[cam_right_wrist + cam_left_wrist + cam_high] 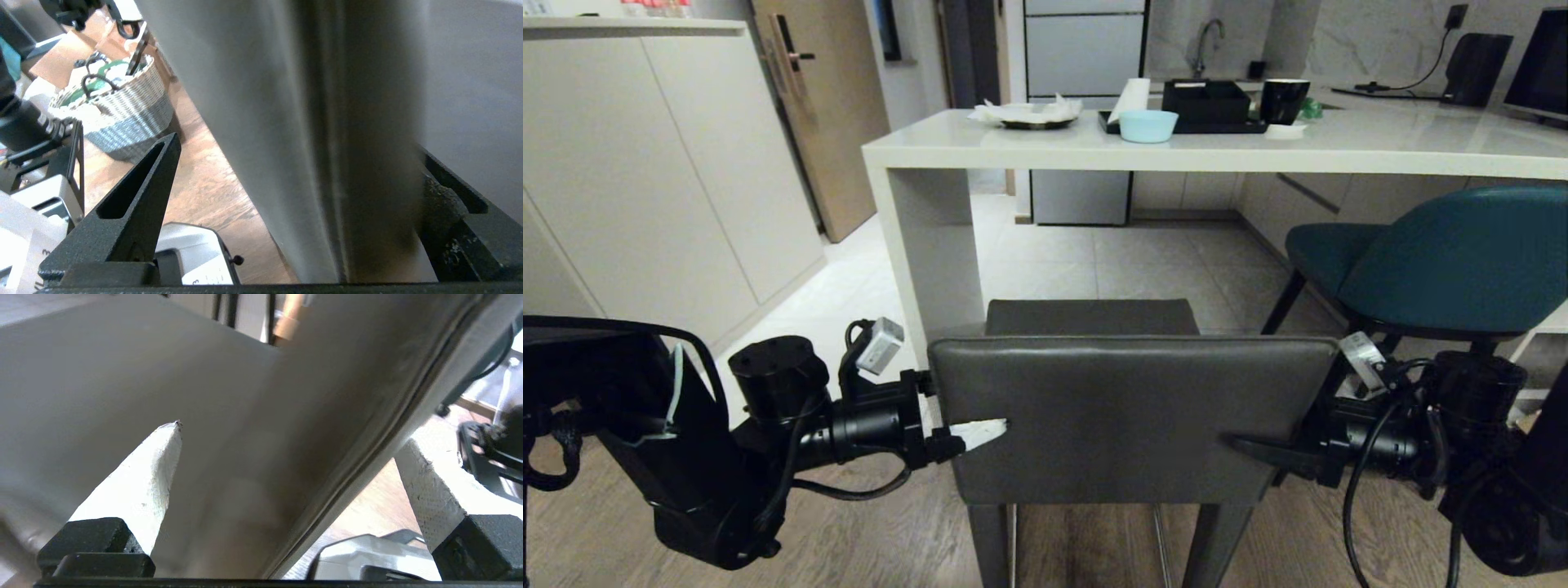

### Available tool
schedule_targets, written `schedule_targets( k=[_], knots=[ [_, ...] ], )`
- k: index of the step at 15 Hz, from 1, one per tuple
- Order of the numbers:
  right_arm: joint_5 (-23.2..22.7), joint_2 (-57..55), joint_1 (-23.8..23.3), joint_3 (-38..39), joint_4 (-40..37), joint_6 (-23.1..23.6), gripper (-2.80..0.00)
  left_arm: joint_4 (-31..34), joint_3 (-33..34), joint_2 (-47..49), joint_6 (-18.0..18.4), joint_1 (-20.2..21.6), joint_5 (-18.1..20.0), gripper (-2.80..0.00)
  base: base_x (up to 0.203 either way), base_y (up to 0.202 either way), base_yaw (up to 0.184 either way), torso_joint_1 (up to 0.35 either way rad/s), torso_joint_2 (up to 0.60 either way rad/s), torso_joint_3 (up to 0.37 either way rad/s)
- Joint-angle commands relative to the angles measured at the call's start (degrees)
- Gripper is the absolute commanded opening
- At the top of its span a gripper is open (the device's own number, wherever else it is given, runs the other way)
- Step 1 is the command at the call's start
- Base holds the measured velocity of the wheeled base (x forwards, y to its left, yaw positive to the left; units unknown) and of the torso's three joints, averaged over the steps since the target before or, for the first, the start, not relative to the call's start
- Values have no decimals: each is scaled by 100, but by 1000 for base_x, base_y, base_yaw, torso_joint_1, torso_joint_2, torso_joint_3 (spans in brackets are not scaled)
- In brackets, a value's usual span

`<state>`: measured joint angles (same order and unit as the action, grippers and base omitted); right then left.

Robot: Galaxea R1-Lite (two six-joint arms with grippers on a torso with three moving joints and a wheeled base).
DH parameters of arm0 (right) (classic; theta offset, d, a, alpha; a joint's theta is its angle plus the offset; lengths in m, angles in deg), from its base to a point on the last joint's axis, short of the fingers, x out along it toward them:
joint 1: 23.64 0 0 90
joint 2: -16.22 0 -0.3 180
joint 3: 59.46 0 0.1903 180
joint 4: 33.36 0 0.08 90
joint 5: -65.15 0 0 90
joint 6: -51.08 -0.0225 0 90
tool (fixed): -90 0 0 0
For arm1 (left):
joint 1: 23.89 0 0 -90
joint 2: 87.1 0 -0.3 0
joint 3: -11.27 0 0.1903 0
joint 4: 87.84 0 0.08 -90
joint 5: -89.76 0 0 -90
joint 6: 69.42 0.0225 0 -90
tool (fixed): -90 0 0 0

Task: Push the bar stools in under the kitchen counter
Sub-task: Pull the gray chair out from under the dining table

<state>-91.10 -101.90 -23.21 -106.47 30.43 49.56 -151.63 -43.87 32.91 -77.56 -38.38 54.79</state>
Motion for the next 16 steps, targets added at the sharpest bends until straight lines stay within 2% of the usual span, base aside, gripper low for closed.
schedule_targets(
  k=[1,4,7,8,10,11,13,16],
  knots=[
    [-36,152,-180,-8,51,-100,0,-51,49,-122,-15,293,56,0,0,0,0,0,0,0],
    [-67,289,-716,-1,51,-194,0,-51,519,-445,-10,600,95,0,0,0,0,0,0,0],
    [-72,743,-1267,109,51,-886,0,-51,947,-877,1,809,48,0,0,0,0,0,0,0],
    [14,921,-1323,239,51,-951,0,-51,1068,-1107,-8,827,14,0,0,0,0,0,0,0],
    [623,1369,-1389,657,51,-1087,0,-51,1367,-1565,-4,907,-221,0,0,0,0,0,0,0],
    [957,1623,-1408,804,51,-1203,0,-51,1486,-1825,1,951,-441,0,0,0,0,0,0,0],
    [1539,2122,-1451,1043,51,-1381,0,-51,1772,-2291,-8,983,-1127,0,0,0,0,0,0,0],
    [1893,2671,-1741,1373,51,-1436,0,-51,1963,-2582,-23,945,-2411,0,0,0,0,0,0,0]
  ],
)
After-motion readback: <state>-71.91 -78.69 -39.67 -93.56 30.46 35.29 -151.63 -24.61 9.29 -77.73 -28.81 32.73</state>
